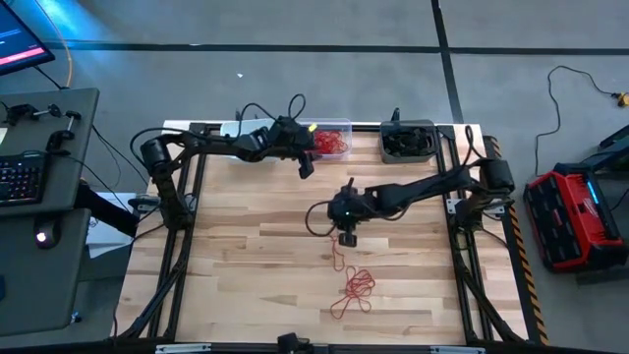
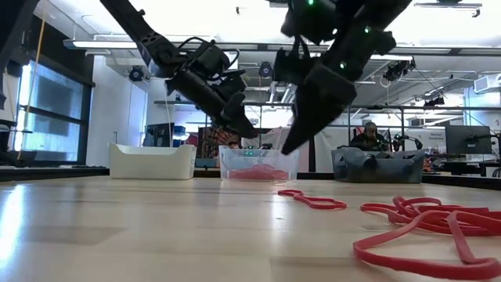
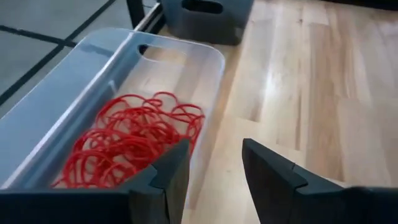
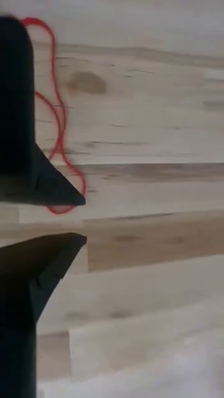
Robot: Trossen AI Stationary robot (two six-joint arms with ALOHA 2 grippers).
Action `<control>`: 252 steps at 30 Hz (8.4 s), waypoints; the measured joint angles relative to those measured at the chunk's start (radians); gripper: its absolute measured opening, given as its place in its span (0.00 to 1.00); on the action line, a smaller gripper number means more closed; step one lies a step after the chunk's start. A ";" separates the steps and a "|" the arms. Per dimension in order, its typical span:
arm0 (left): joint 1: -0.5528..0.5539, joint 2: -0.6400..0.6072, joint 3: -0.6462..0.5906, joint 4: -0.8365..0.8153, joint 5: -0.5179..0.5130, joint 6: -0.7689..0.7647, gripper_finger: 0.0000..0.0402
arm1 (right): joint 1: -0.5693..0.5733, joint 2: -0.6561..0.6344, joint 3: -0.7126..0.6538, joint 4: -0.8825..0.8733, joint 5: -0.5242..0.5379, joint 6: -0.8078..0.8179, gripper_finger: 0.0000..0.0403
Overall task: Sort rubber bands into baskets
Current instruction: Put the red rubber band into the transparent bin
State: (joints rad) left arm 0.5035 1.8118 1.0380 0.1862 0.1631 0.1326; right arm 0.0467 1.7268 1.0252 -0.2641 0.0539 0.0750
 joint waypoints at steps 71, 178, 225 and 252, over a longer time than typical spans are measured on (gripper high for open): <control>-0.263 -0.436 -0.567 0.440 -0.148 -0.114 0.35 | -0.238 0.002 0.000 0.590 0.511 -0.398 0.00; -0.270 -0.424 -0.566 0.411 -0.148 -0.095 0.35 | -0.343 0.197 -0.109 0.490 0.291 0.133 0.36; -0.271 -0.424 -0.566 0.446 -0.148 -0.095 0.35 | -0.255 0.039 -0.108 0.396 0.313 0.138 0.29; -0.271 -0.424 -0.566 0.437 -0.148 -0.095 0.35 | -0.313 0.193 -0.096 0.564 0.214 0.151 0.03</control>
State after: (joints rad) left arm 0.2325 1.3876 0.4721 0.6234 0.0149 0.0372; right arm -0.2666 1.9199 0.9288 0.2999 0.2678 0.2262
